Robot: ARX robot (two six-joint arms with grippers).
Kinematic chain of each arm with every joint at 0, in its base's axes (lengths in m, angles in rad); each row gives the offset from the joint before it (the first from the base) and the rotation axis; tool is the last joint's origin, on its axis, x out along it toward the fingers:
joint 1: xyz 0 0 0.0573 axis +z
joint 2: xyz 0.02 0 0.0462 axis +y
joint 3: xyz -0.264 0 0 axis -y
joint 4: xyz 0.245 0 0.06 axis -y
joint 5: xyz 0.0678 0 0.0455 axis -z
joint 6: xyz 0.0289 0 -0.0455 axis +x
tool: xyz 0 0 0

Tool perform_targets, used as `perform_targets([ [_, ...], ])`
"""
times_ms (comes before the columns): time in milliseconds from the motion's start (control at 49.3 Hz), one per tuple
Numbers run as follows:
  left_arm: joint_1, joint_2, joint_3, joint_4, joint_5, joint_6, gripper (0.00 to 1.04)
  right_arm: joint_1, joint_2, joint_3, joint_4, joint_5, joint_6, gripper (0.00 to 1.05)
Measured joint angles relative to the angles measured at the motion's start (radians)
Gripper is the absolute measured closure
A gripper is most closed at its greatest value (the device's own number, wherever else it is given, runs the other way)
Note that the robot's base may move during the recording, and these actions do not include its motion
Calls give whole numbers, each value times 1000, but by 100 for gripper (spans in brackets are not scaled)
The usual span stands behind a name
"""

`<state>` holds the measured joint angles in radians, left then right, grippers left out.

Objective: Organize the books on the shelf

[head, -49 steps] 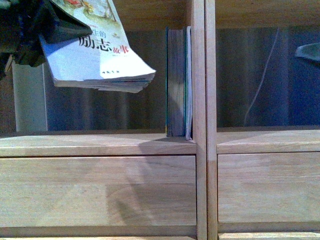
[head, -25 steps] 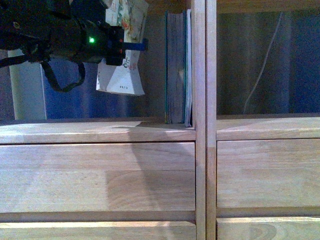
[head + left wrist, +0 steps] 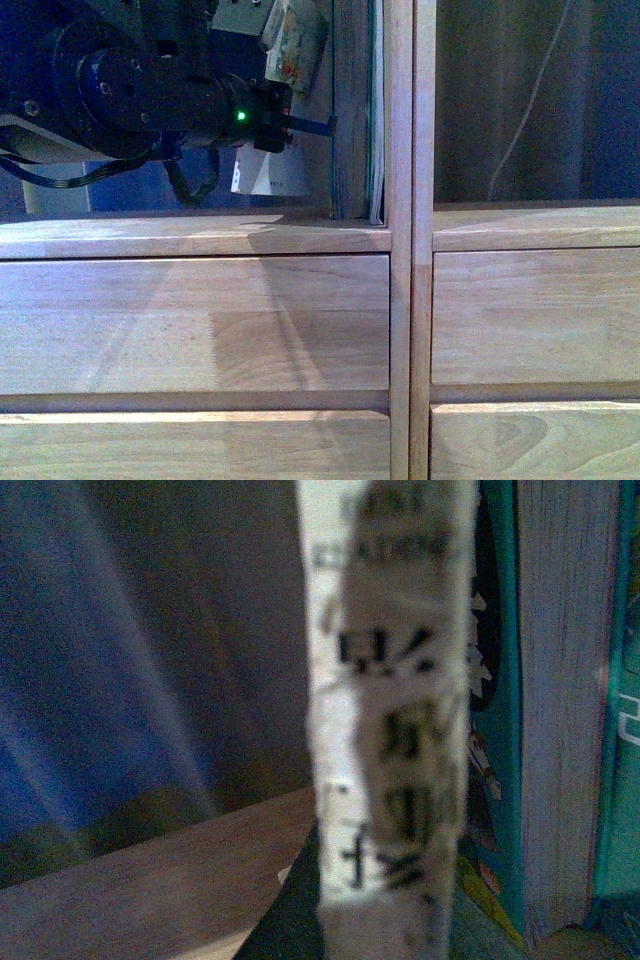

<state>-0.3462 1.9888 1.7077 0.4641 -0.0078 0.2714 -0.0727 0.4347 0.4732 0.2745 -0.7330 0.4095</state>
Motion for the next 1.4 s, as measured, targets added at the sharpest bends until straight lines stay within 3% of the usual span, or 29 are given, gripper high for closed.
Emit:
perform_targets([
  [244,0,65,39,60,-45,32,98,0,0,0,0,0,-5,7],
  [528,-1,98,16,215,8,54,98,0,0,0,0,0,-6,7],
  [1157,19,112,-14,196,2,24,98,0,0,0,0,0,-6,7],
  [1279,20,112,-18,196,2,18,71,0,0,0,0,0,-6,7],
  [1401,18,107,-36,201,3,12,52,0,0,0,0,0,-6,7],
])
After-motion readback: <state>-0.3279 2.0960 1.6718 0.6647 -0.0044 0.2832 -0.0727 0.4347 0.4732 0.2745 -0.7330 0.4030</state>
